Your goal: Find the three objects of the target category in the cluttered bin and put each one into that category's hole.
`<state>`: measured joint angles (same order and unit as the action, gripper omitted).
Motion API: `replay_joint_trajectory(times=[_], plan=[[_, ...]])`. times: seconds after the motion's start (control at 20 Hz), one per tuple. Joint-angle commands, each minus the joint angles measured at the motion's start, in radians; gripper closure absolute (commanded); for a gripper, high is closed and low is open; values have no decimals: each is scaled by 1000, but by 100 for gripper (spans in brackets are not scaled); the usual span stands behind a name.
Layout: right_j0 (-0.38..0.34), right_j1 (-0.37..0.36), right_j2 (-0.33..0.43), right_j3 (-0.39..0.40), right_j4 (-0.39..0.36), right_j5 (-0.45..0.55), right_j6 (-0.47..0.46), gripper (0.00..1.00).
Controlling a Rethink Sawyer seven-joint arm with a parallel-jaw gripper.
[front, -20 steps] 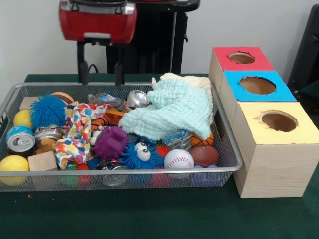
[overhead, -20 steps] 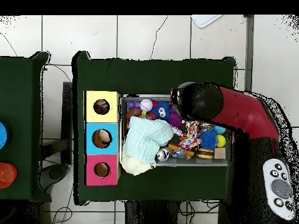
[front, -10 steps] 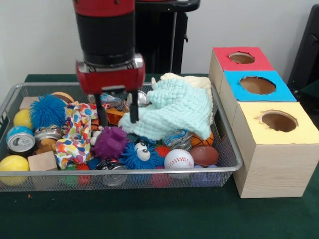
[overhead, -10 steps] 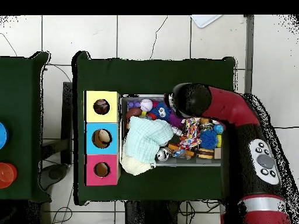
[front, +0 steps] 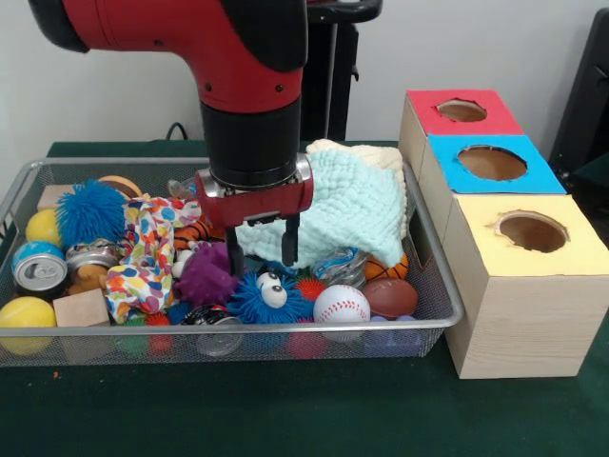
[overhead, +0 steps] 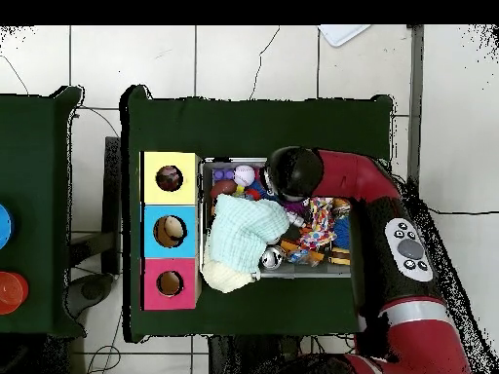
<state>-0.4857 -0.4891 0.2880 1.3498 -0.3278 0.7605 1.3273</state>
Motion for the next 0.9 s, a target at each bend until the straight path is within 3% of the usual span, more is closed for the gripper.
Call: replay_joint_trajectory(times=[0.05, 0.3, 0.45, 0.55, 0.9], plan=[[-15, -24, 52, -53, -129, 65, -246, 0], [-21, -148, 67, -50, -117, 214, -277, 0], [-23, -180, 76, -62, -112, 267, -284, 0], [-32, -179, 90, -66, -109, 278, -293, 0], [-72, -102, 117, -37, -157, 172, -285, 0]])
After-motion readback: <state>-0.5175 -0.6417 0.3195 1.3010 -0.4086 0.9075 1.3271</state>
